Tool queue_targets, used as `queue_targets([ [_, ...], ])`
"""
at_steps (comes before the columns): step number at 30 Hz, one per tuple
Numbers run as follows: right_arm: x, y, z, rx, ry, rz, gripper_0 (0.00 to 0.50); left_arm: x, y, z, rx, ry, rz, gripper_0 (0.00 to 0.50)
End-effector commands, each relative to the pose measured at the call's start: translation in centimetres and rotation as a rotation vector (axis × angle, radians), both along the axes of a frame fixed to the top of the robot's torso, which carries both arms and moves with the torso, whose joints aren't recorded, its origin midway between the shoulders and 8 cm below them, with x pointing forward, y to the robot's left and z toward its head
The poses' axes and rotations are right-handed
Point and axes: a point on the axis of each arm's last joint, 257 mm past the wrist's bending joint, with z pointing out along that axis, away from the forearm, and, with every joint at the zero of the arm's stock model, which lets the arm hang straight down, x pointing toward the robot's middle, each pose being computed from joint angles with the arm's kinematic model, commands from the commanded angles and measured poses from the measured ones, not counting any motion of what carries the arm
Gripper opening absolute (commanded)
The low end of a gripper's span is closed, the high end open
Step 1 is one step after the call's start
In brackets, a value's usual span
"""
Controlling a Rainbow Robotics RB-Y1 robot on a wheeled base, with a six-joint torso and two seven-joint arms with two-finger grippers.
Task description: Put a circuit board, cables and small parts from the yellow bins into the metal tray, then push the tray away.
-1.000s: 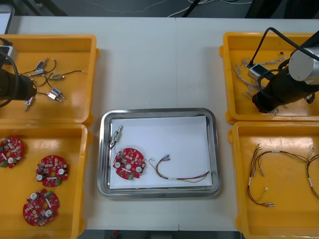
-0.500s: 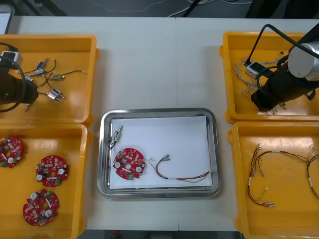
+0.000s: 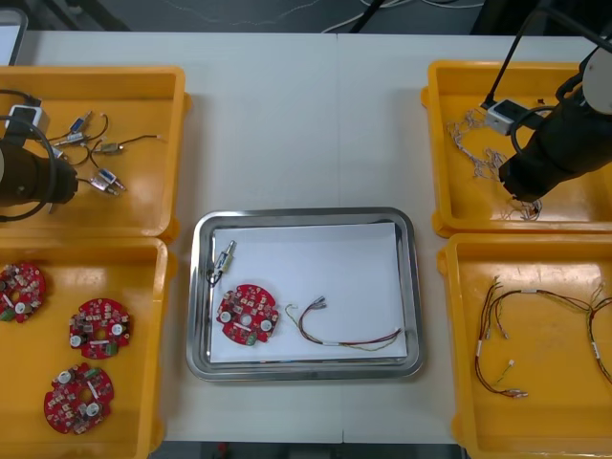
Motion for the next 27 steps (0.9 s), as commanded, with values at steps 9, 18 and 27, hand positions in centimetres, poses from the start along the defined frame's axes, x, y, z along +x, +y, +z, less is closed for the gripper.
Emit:
queue_targets([
  [9,-1.3,-2.1,8.0,0.026,-0.067,-0.003,0.0,-1.0,3.2,0.6,0.184,0.032,-0.121,0.5],
  [18,-1.4,-2.5,11.2,0.042,-0.111,-0.013,0.0,-0.8,3.8,0.5,0.201,0.02,-0.117,0.5],
  [27,-1.0,-2.9,13.6,0.036,-0.155,-0.014,0.0,-0.8,4.4,0.1,0.21,0.023,-0.108,0.5],
])
